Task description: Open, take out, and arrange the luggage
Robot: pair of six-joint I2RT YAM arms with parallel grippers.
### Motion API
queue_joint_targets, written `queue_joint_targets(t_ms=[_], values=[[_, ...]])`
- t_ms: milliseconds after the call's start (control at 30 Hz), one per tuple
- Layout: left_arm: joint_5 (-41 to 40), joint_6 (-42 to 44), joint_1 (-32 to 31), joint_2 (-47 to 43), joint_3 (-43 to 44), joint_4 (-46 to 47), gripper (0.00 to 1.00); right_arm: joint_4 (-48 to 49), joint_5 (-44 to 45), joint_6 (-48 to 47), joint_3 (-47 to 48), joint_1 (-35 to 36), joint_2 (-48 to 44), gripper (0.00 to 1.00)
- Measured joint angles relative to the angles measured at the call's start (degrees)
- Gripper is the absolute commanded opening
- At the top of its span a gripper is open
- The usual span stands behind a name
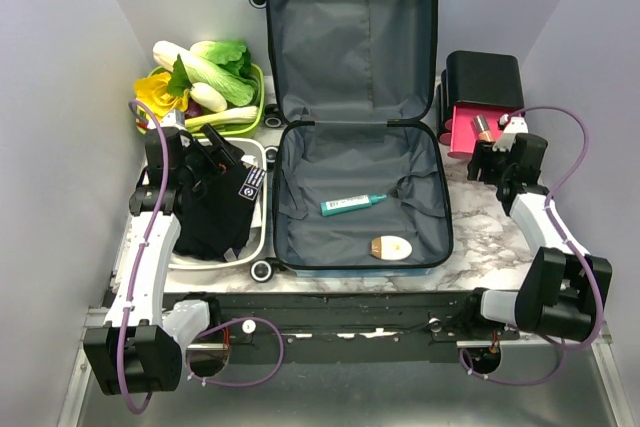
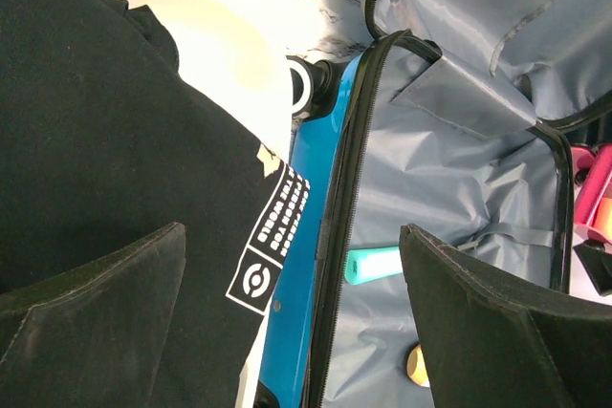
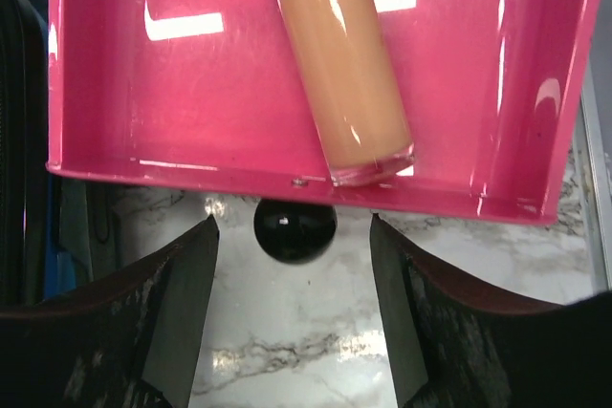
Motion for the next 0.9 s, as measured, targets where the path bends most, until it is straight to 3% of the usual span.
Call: queue_joint_targets(t_ms=[167, 300, 500, 700, 900], values=[[0.22, -0.02, 0.00, -0.17, 0.00, 0.00, 0.99, 4.02, -1.49, -0.76, -0.02, 0.00, 2.47, 0.54], [0.24, 0.00, 0.00, -0.48, 0.00, -0.02, 0.99, 4.90, -1.99, -0.83, -0.15, -0.04, 2.56, 0.29], [0.24, 0.00, 0.00, -0.72, 0.00, -0.02, 0.99, 5.29, -2.32, -0.72, -0.20, -0.09, 2.47, 0.13], [0.24, 0.00, 0.00, -0.79, 0.00, -0.02, 0.99, 3.72, -2.34, -0.59, 1.95, -0.09, 2.40, 0.01], [0.22, 0.00, 0.00, -0.79, 0.00, -0.02, 0.99, 0.04, -2.29, 0.57, 7.02, -0.09, 2.43, 0.01]])
